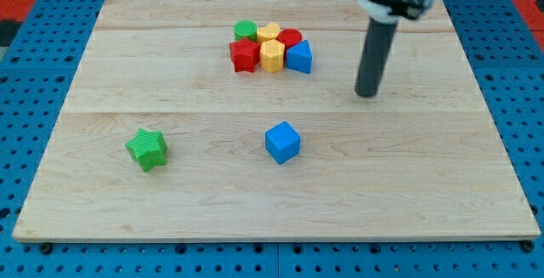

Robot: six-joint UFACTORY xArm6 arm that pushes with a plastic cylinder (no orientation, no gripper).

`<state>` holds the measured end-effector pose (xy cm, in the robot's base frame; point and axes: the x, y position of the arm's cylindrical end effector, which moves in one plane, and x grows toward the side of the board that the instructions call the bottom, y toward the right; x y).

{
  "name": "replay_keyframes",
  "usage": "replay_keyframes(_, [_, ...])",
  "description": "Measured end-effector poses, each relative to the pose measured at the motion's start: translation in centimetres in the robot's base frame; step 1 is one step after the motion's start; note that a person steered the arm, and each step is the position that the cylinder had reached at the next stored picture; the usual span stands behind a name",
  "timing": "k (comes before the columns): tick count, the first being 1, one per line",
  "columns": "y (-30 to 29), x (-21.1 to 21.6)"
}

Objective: Place the blue cube below the blue triangle

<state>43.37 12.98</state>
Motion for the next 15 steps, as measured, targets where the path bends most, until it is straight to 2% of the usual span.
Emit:
replay_keyframes(1, [-3.2,5.4])
replay_keyframes(2, [-9.0,7.5])
replay_keyframes(4, [-11.8,13.5])
replay_keyframes(5, [-16.1,11.8])
replay_keyframes(6, [-17.5,6.0])
replay_keyframes(7, [-17.4,3.4])
replay_keyframes(9, [-16.3,11.3])
replay_keyframes(10, [-13.5,11.3])
replay_keyframes(12, [-13.1,1.5])
replay_keyframes(14, [-14.5,3.4])
replay_keyframes(15, [-14.6,1.6])
